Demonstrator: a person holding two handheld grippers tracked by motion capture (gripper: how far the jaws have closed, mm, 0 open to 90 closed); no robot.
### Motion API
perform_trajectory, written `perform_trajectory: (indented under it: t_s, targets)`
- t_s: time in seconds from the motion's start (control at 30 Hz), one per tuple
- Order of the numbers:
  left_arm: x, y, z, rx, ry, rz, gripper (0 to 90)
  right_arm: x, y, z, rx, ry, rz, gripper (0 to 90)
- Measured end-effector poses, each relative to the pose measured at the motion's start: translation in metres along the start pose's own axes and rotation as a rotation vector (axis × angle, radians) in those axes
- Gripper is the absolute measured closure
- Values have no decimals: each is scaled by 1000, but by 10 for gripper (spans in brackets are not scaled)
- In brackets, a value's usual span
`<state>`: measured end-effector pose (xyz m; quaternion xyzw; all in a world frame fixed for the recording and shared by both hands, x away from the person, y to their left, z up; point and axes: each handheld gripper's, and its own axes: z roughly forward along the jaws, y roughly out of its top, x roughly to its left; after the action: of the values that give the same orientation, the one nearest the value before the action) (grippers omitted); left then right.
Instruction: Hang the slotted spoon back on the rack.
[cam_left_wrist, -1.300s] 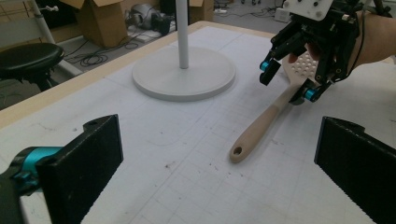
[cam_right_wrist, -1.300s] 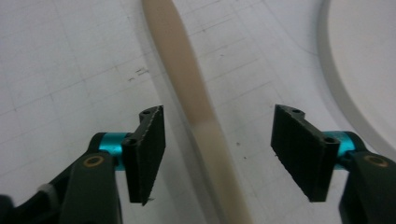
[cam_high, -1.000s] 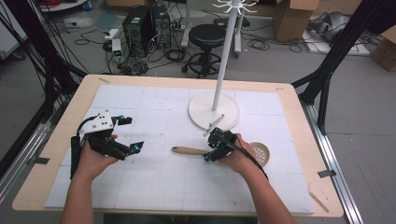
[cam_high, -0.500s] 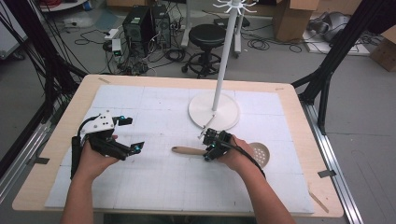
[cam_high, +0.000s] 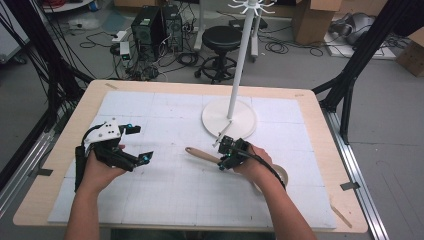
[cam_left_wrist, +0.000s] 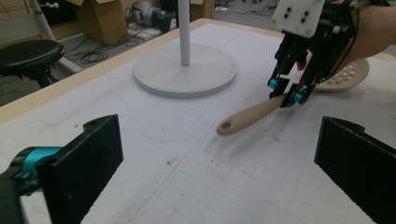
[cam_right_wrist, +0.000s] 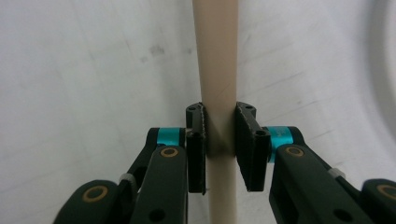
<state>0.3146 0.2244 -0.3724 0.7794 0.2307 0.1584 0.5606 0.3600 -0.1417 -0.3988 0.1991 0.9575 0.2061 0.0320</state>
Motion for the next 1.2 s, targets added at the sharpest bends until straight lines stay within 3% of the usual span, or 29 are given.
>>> perform_trajectory:
  t_s: [0.3, 0.5, 1.0, 1.2]
  targets:
    - [0, 0, -1, -9, 1, -3, 16, -6, -10, -69, -230, -25, 44, 757]
    - [-1, 0, 0, -5, -2, 0, 16, -12, -20, -104, -361, -43, 65, 757]
    - [-1, 0, 0, -4, -1, 1, 17, -24, -25, -159, -533, -72, 101, 757]
    - [0, 0, 0, -4, -2, -1, 16, -34, -22, -178, -565, -100, 117, 757]
